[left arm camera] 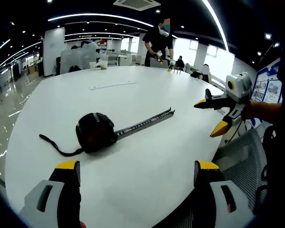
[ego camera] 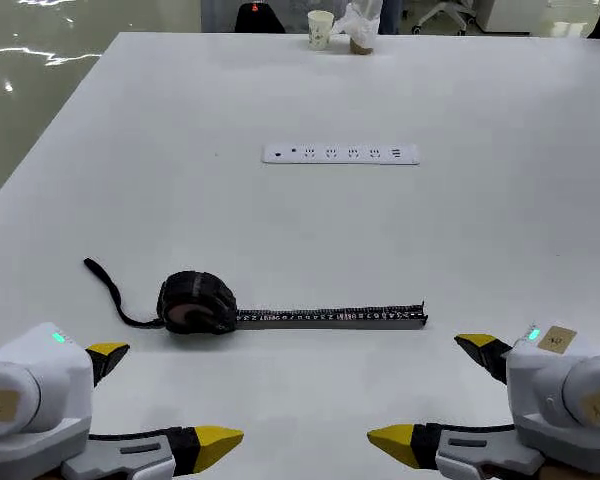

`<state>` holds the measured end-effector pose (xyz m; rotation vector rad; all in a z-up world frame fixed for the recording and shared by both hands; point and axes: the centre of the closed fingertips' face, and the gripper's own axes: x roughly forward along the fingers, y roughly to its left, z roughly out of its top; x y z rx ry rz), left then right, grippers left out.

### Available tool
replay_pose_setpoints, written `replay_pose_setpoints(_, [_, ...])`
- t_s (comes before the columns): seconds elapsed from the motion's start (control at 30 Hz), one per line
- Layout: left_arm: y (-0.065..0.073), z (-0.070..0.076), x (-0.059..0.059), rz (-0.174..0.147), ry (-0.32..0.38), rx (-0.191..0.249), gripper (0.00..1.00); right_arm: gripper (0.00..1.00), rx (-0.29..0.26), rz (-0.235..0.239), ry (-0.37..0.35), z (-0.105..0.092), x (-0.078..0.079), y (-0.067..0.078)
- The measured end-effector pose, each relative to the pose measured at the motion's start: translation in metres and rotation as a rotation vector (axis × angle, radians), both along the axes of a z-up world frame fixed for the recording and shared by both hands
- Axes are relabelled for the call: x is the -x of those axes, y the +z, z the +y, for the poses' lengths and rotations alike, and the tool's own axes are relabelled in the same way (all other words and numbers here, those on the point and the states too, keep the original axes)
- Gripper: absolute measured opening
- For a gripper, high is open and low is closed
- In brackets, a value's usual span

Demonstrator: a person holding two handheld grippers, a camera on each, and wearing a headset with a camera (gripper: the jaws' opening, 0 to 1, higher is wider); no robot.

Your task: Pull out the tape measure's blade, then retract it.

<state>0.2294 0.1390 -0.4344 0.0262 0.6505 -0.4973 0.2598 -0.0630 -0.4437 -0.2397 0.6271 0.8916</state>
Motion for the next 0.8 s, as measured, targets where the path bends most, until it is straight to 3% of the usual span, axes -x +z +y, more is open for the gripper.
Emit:
replay_pose_setpoints(0.23, [0.002,-0.005,0.007,-0.013,0.031,0.023,0.99,0.94,-0.039,-0.001,-0.048,0.01,0.011,0.007])
replay_pose_setpoints(0.5, [0.006,-0.006,0.012,-0.026,0.076,0.037,0.99,0.97,-0.071,-0.019,-0.131,0.011,0.013,0.016])
replay_pose_setpoints(0.8, [0.01,-0.006,0.018,-0.039,0.118,0.041,0.99,0.98,-0.101,-0.014,-0.166,0.016,0.023,0.022])
